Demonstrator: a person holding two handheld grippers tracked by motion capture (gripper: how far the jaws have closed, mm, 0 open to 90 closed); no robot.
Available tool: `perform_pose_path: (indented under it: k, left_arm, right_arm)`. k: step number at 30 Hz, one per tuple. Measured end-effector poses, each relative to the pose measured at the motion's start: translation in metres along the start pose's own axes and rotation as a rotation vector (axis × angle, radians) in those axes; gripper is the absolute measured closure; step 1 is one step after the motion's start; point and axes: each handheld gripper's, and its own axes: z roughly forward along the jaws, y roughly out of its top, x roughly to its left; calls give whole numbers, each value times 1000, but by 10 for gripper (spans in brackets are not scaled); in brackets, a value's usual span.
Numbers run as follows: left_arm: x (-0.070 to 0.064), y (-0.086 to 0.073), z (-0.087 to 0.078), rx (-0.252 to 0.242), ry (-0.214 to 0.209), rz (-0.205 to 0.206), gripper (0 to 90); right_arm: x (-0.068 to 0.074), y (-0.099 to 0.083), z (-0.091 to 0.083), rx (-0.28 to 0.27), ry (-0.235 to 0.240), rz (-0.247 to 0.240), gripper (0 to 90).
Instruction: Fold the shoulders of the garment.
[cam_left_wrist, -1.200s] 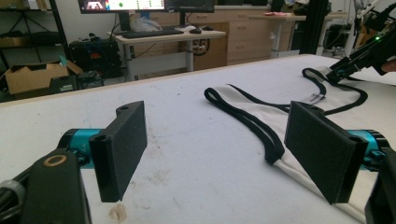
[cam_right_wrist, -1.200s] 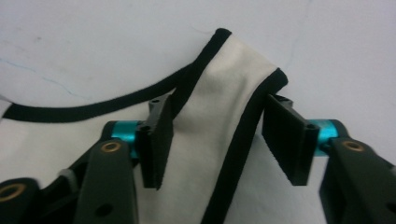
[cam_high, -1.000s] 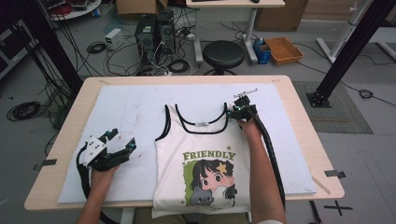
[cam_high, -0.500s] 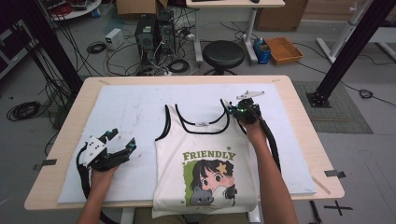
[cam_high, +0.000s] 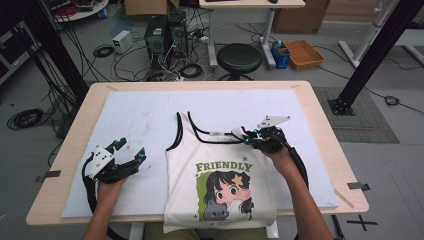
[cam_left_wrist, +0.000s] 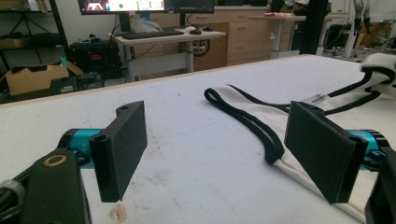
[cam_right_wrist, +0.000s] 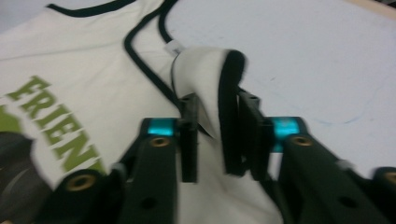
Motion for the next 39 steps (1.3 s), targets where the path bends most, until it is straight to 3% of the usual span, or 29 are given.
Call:
perform_pose_path:
  k: [2, 3, 4, 7, 8, 12, 13, 15, 16, 18, 19, 21, 24, 25, 27, 33, 35, 36, 37, 39]
  left_arm:
    - [0, 0, 0, 0, 2, -3, 213]
    - [0, 0, 0, 0, 2, -3, 213]
    - [1, 0, 0, 2, 2, -4, 213]
    - [0, 0, 0, 1, 2, -1, 213]
    - [0, 0, 0, 1, 2, -1, 213]
    - [1, 0, 1, 1, 4, -9, 212]
    - [1, 0, 1, 3, 4, -10, 213]
    - [1, 0, 1, 3, 4, -4, 213]
    - [0, 0, 1, 4, 4, -2, 213]
    - [0, 0, 1, 4, 4, -2, 213]
    - [1, 0, 1, 4, 4, -3, 213]
    - [1, 0, 1, 4, 3, -13, 213]
    - [1, 0, 0, 4, 2, -14, 213]
    - [1, 0, 1, 2, 1, -13, 213]
    - [1, 0, 1, 2, 0, -11, 212]
    - [2, 0, 0, 4, 1, -14, 212]
    - [1, 0, 1, 3, 2, -12, 212]
    - [1, 0, 1, 3, 2, -13, 212]
    - [1, 0, 0, 4, 2, -13, 212]
    - [2, 0, 0, 5, 2, -14, 212]
  right_arm:
    - [2, 2, -7, -23, -1, 3, 552]
    - [2, 2, -7, -23, -1, 3, 552]
    - [1, 6, -15, -77, -30, 24, 483]
    - [2, 13, -17, -89, -11, 30, 448]
    - [9, 20, -18, -106, 46, -6, 442]
    - [19, 26, -14, -95, 54, -46, 441]
    - [25, 32, -3, -55, 29, -77, 431]
    - [28, 36, 2, -43, 6, -93, 432]
    - [35, 47, 20, 3, -44, -132, 446]
    - [41, 54, 36, 43, -45, -181, 466]
    - [45, 58, 46, 81, -50, -221, 475]
    - [51, 62, 64, 159, -107, -313, 494]
    - [50, 64, 82, 228, -215, -375, 656]
    - [46, 63, 85, 246, -216, -380, 772]
    - [40, 62, 82, 260, -210, -351, 848]
    - [21, 48, 36, 56, -190, -170, 854]
    - [17, 37, 18, -8, -204, -131, 854]
    - [17, 37, 18, -8, -204, -131, 854]
    - [13, 24, 0, -65, -219, -106, 854]
    - [10, 13, -12, -96, -217, -94, 854]
